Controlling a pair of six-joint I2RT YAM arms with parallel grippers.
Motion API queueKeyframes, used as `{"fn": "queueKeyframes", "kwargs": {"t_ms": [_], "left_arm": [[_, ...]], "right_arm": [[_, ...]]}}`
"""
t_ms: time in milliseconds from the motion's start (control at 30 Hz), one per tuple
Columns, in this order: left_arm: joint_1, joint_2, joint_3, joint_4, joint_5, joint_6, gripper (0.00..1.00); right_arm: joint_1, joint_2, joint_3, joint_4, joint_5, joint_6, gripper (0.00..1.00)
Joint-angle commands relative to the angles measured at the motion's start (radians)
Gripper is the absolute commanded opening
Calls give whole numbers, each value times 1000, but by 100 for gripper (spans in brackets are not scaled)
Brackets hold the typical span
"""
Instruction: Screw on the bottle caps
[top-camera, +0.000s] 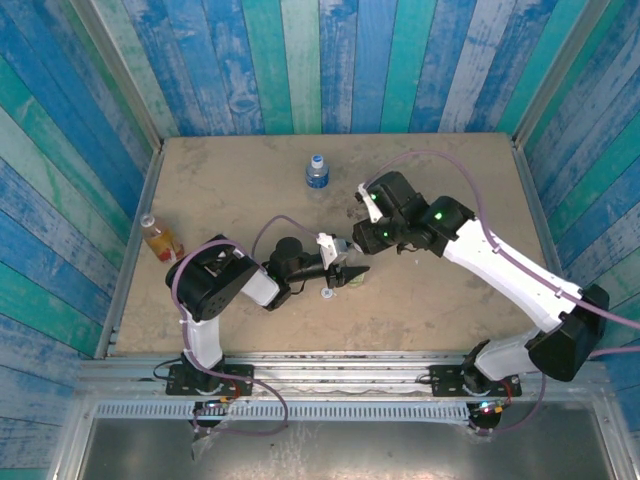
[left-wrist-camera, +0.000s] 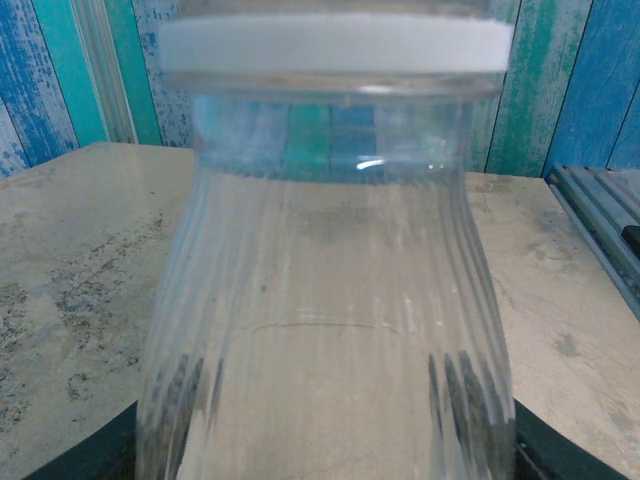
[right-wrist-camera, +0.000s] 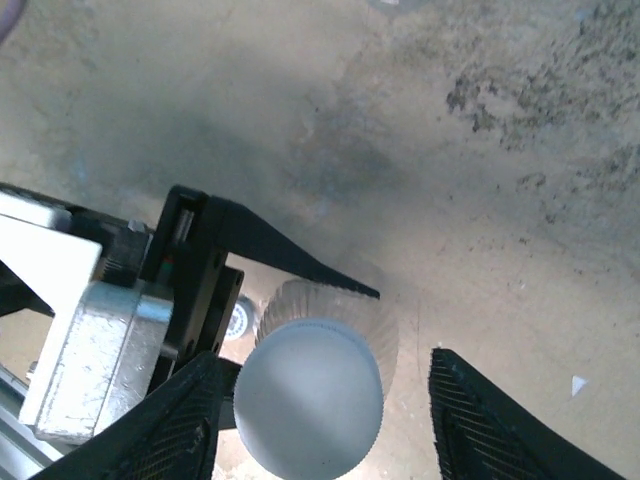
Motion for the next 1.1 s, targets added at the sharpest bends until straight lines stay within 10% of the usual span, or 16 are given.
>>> {"fn": "queueKeyframes", "kwargs": {"t_ms": [0,500,1067], "left_arm": [[-6,51,1,-73,-10,15,59],[-6,38,-5,-67,14,11,59],[11,52,1,-37,64,-34,59]], "right_arm": [[10,12,24,-48,3,-4,54],[0,12,20,-43,-33,-70,35],[-142,9,12,-36,-381,-481,35]]}}
